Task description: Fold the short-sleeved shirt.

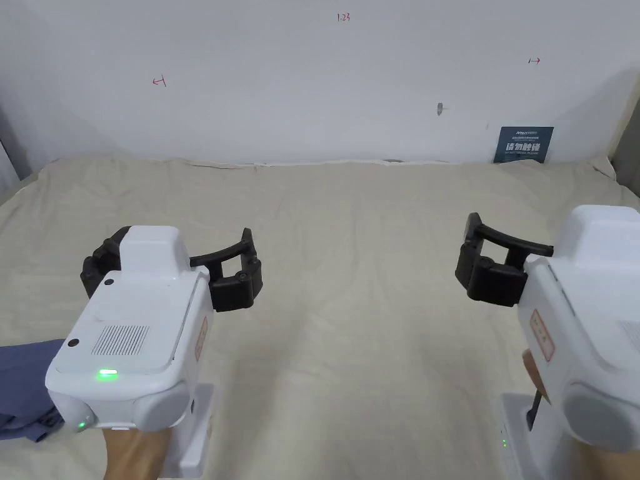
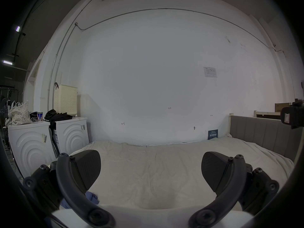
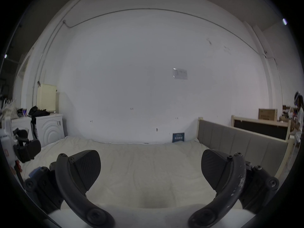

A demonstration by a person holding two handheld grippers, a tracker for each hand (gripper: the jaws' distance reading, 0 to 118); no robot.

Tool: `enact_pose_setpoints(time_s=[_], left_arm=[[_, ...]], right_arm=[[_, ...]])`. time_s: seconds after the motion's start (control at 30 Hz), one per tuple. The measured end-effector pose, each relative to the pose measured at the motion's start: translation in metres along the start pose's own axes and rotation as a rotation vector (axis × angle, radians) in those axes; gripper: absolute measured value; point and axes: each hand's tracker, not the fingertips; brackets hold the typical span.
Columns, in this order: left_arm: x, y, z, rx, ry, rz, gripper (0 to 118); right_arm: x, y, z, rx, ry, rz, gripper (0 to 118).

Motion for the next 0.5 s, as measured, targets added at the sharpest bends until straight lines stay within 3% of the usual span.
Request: enact_pose_setpoints(time_s=[0.13,0.33,0.5], left_arm=[[-0.001,0.000,-0.001,0.000,0.000,-0.001,118],[-0.001,0.001,-0.001,0.002,-0.008,-0.001,118],[0.000,0.003,-0.002,0.006,-0.014,0.003,118]], right_arm=[[0.007,0.005,-0.004,-0.106,-0.034,-0.077,118],[0.006,0.016,-0.009,-0.305,-0.166,-0.151,118],[0.011,0.018,-0.015,-0.456,-0.156,-0.212,118]])
